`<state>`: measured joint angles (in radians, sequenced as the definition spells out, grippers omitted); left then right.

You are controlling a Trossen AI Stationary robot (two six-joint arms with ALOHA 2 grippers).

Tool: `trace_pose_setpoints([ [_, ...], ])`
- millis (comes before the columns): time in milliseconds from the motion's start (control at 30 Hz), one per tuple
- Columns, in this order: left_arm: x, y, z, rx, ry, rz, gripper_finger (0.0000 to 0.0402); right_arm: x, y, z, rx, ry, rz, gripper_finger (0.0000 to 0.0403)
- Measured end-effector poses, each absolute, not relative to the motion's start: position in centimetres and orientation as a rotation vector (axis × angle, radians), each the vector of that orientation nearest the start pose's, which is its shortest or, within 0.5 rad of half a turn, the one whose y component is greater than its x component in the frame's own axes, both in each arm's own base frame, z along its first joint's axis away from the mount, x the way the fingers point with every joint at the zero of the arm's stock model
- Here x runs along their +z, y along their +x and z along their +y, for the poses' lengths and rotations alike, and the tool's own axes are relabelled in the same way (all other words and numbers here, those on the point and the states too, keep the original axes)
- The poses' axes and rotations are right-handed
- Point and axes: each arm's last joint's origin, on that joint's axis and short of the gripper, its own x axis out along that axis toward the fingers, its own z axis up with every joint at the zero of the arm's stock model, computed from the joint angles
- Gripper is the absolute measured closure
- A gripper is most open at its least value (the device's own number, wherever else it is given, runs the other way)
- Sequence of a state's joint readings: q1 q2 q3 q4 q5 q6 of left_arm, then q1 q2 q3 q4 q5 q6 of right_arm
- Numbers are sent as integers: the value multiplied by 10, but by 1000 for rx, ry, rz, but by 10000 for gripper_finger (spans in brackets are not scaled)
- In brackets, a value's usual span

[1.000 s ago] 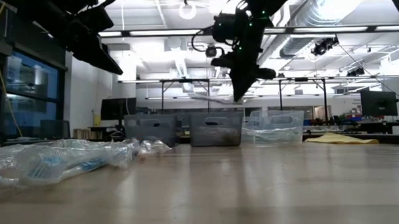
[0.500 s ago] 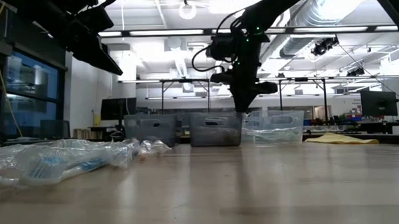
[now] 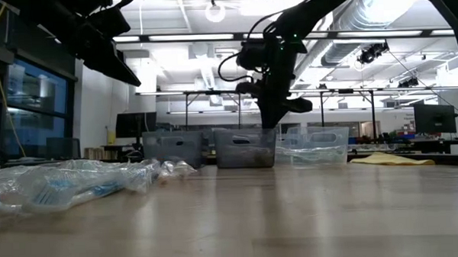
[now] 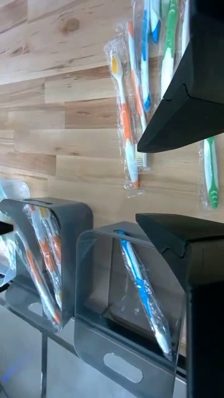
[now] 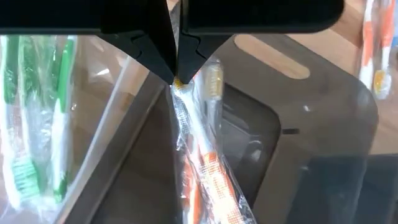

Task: Pick & Place Toothbrushes
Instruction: Put the orange toothbrush into the right black bin

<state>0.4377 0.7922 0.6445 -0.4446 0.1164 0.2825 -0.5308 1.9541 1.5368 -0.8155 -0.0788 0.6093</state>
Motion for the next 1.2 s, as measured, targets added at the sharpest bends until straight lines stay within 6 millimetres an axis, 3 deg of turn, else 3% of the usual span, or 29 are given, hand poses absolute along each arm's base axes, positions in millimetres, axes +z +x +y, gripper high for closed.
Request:
trace_pose_setpoints([
  [600,261,151,67,223,107,613,238,210,350,-197,-775,822,1046,394],
  [1033,260,151,67,223,107,613,238,211,355,-189,-731,818,1049,280],
  [1200,260,151,67,223,107,613,238,214,359,-190,-710,815,998,254],
])
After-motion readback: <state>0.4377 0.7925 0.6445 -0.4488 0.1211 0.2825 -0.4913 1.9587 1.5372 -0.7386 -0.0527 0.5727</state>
